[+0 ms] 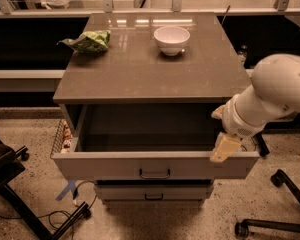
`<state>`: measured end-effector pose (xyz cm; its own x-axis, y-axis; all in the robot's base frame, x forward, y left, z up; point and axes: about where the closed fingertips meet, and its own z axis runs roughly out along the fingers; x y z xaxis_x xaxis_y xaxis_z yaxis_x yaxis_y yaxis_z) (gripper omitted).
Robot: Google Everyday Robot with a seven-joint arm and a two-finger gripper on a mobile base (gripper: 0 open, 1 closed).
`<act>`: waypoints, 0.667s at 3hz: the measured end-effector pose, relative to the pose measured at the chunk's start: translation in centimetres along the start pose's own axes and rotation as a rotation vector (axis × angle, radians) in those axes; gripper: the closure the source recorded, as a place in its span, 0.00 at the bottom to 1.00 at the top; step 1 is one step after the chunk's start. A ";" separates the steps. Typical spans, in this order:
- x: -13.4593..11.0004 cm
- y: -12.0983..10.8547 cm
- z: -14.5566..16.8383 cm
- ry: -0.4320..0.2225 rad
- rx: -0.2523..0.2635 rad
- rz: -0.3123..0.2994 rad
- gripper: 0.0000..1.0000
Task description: Open top drawer
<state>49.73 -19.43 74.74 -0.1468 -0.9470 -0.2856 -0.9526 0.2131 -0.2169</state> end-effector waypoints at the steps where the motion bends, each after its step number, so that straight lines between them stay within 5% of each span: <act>1: -0.3 -2.4 -2.2 0.052 0.014 -0.025 0.47; 2: 0.7 -3.3 -2.4 0.060 0.016 -0.027 0.71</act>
Offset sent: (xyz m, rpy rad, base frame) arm 0.0344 -0.0358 0.0255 -0.0681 -0.0134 0.0009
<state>52.16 -21.36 77.51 -0.1371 -0.9650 -0.2234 -0.9521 0.1906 -0.2392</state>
